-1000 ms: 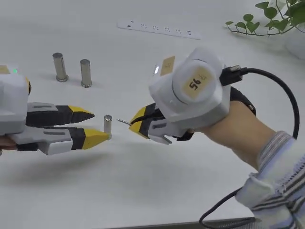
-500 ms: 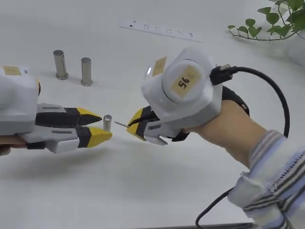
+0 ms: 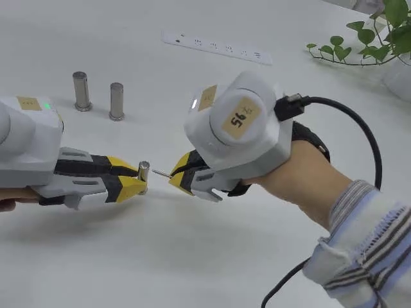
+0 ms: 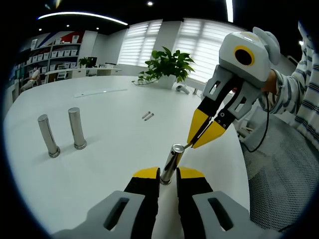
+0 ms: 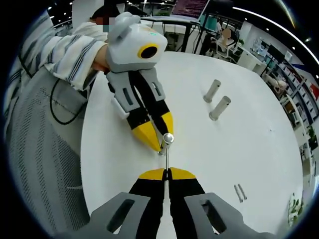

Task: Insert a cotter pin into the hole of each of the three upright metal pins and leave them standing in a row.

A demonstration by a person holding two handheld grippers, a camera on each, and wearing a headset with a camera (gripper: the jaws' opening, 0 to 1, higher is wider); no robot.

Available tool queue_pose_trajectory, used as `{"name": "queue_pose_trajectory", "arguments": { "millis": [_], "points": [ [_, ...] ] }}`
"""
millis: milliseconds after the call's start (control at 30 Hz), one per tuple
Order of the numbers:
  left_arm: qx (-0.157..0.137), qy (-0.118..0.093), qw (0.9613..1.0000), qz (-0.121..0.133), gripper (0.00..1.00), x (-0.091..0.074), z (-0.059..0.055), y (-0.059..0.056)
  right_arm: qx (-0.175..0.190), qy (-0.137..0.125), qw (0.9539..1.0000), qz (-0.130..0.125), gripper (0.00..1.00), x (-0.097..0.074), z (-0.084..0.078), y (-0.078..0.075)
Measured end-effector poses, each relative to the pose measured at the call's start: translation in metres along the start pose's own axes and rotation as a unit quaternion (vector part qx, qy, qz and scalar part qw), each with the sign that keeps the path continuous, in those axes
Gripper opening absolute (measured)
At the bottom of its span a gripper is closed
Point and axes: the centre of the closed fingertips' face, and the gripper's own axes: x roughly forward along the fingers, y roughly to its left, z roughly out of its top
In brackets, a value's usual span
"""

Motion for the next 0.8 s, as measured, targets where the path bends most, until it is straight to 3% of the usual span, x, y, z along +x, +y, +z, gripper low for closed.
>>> {"name": "queue_pose_trajectory", "arguments": {
  "millis": [800],
  "points": [
    [0.012,0.001,0.9999,0.001,0.08,0.0043,0.0026,-0.0005,-0.016,-0.007,0.9998,0.0,0.03,0.0034,0.0071,-0.0054]
  ]
}}
